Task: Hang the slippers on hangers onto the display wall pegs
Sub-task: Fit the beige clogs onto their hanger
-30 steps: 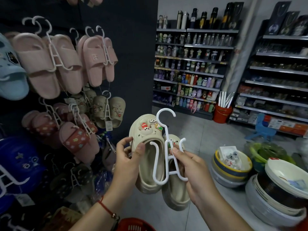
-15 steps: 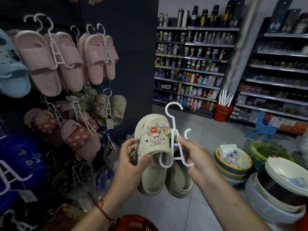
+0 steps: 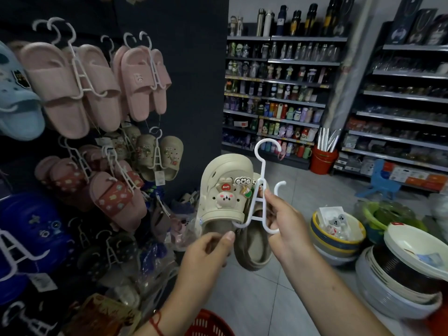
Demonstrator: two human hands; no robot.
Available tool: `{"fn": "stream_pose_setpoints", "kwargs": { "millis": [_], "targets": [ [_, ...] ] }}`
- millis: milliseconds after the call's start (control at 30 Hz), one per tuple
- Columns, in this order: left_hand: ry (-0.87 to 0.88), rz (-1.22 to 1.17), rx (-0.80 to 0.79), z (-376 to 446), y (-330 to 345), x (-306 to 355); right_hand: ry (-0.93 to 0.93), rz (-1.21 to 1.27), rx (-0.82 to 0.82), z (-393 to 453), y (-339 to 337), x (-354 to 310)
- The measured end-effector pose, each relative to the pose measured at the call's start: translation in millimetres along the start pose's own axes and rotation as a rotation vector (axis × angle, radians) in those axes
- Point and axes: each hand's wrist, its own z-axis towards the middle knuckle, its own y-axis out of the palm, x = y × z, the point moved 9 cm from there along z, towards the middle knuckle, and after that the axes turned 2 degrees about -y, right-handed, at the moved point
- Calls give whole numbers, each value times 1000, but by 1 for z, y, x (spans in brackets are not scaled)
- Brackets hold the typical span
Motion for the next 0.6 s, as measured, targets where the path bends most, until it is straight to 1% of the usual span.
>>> {"fn": "stream_pose_setpoints", "kwargs": {
  "millis": [33, 100, 167, 200, 333, 433, 600],
  "targets": [
    [-59, -119, -38, 0, 8, -4, 8, 4, -6, -1, 1, 2],
    [-120, -304, -94, 3, 23, -3, 31, -22, -33, -4, 5, 7],
    [-133, -448, -141, 7, 33, 5, 46, -63, -57, -8, 8, 10],
    [-132, -487, -139, 8, 34, 9, 44, -86, -63, -11, 9, 10],
    [-108, -520, -5, 19, 25, 12, 11, -156, -104, -15, 11, 5],
    [-98, -541, 63, 28, 18, 11, 24, -100, -117, -15, 8, 4],
    [-109, -568, 132, 37, 1, -4, -14, 86, 31, -3, -21, -5]
  ]
}}
